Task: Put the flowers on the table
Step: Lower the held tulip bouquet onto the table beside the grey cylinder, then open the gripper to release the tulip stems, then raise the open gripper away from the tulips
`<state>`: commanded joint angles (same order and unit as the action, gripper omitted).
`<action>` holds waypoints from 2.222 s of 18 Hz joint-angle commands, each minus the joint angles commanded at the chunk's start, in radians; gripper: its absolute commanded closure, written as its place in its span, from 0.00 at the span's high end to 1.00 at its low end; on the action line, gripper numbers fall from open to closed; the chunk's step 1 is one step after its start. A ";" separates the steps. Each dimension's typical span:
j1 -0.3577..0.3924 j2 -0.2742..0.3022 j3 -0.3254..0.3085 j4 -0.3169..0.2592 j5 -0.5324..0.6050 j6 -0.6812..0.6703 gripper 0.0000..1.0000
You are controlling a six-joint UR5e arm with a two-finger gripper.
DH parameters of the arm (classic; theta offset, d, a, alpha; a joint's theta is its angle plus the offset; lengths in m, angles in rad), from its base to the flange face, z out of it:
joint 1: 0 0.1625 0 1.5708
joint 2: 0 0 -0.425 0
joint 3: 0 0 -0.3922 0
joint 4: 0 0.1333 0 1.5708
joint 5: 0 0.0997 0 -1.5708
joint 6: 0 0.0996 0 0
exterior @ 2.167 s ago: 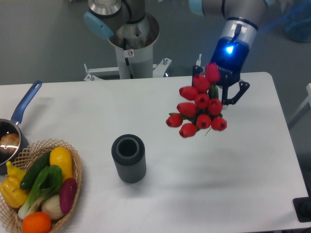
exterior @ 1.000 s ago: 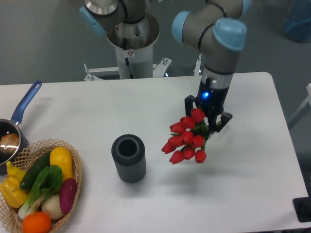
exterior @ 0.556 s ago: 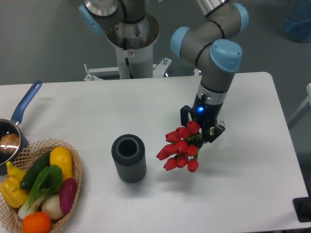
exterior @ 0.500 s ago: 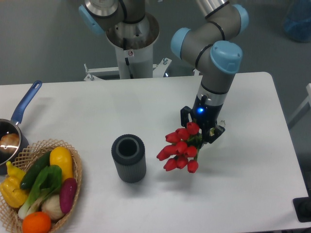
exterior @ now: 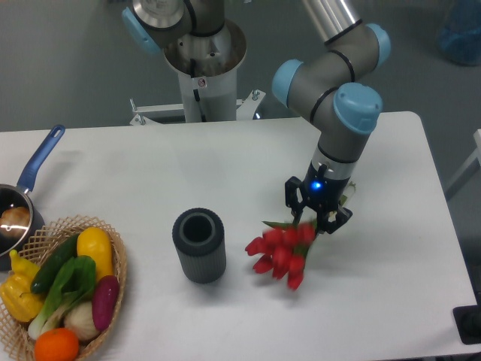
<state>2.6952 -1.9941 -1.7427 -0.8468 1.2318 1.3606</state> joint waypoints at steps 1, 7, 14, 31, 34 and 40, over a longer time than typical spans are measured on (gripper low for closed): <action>0.000 -0.009 0.008 0.000 0.000 0.000 0.53; 0.006 -0.002 0.018 0.000 -0.002 0.012 0.99; 0.035 0.009 0.071 -0.006 0.002 -0.002 1.00; 0.052 0.021 0.064 -0.002 0.166 0.147 1.00; 0.051 0.021 0.068 -0.002 0.166 0.147 1.00; 0.054 0.023 0.078 0.000 0.166 0.147 1.00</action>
